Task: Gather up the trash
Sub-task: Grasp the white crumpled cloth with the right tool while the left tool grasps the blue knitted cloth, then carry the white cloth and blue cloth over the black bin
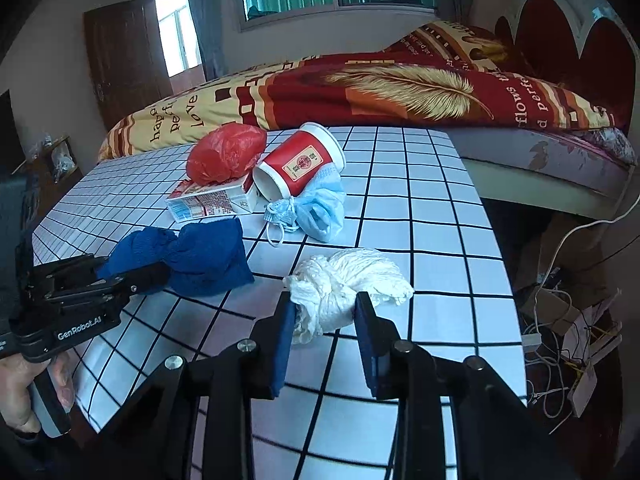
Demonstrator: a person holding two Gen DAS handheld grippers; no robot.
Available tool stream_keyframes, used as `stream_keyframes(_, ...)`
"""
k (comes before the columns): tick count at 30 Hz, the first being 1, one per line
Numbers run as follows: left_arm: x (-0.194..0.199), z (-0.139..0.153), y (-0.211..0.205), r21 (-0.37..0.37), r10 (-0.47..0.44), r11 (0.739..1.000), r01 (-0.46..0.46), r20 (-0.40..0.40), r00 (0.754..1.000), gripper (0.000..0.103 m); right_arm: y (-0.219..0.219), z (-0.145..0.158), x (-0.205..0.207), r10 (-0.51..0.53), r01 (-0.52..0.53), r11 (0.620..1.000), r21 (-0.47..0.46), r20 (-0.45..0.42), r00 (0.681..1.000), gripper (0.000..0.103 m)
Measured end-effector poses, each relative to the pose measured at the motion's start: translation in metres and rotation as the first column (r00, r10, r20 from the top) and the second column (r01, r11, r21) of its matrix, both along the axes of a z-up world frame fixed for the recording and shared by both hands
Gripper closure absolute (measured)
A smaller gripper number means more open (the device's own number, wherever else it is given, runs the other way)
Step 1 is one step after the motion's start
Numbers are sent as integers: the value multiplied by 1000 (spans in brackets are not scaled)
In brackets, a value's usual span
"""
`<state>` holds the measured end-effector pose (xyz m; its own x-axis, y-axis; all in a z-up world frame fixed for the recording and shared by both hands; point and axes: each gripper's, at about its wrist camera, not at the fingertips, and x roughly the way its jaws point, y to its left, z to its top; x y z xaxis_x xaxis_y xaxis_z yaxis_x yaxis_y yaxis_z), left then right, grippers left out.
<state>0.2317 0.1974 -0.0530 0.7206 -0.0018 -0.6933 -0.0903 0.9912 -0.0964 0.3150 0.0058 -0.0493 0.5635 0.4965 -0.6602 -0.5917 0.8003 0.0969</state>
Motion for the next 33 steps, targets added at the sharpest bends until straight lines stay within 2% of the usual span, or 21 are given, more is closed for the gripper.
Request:
stream_keyframes(10,-49,26,-48,39,-57,998,55,72,996,73,-48,26,-48,-3,3,1000,-3,80,997,76)
stream_keyframes(19,-76,38,-92,36,-131,991,128,100,986,73,-93,48,-90,-14,18,999,-29,139,990,81)
stream_keyframes(25,-79,40,-126,33,-191,982,188,107,976,73,-140,61,-117,-66,74,996,-40,162,985,81)
stream_keyframes(33,-80,39,-177,15,-289,957,289,114,951,73,-211,58,-138,-183,197,978,-63,178,967,81)
